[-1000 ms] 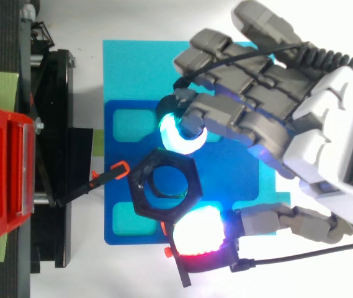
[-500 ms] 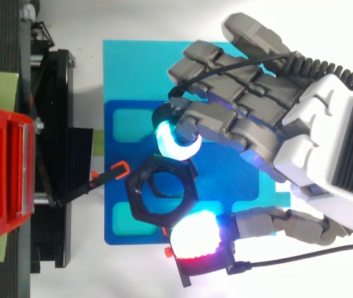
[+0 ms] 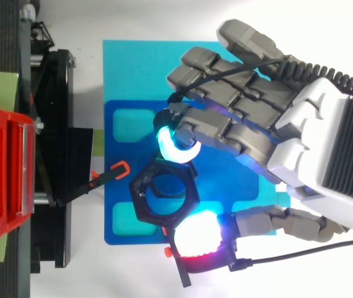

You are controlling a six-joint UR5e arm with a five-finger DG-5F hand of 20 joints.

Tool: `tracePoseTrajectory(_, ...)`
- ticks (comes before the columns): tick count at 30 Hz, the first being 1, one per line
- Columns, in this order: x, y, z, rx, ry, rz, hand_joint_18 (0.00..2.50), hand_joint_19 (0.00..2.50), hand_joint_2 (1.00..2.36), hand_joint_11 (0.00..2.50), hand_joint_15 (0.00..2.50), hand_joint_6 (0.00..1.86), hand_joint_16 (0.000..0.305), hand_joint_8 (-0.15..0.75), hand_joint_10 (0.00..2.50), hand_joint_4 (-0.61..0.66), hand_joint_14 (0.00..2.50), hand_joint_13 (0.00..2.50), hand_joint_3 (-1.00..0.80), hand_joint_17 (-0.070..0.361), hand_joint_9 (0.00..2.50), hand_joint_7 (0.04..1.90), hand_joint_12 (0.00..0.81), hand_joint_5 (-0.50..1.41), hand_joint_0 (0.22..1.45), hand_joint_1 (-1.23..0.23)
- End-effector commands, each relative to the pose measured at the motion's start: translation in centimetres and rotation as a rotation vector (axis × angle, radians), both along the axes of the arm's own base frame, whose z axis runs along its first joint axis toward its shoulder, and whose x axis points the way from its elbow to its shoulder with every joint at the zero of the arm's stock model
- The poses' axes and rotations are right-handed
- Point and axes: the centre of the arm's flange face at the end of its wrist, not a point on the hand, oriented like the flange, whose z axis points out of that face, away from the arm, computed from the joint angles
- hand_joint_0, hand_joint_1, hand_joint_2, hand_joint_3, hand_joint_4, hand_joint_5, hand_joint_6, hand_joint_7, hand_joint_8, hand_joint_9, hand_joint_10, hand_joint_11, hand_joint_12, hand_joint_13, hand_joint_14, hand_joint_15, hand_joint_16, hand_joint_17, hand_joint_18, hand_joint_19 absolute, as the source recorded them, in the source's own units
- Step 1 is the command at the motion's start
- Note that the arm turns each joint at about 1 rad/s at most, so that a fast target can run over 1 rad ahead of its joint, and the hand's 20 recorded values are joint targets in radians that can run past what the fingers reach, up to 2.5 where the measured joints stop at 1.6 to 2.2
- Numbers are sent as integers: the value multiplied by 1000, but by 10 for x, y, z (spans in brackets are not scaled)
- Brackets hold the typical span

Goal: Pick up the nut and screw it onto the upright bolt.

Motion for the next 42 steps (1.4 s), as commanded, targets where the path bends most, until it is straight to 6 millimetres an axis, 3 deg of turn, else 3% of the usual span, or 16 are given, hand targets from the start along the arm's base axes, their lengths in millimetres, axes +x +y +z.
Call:
tracePoseTrajectory(1, 0, -3, -1, -6, 12, 7, 158, 0, 1000, 165, 0, 728, 35, 315, 5, 243, 0, 342, -500, 79, 491, 1115, 320, -213, 539, -577)
tracePoseTrajectory(42, -1, -26, -5, -30, 44, 10, 146, 0, 1000, 165, 0, 725, 35, 314, 5, 243, 0, 334, -500, 78, 492, 1120, 316, -213, 541, -588)
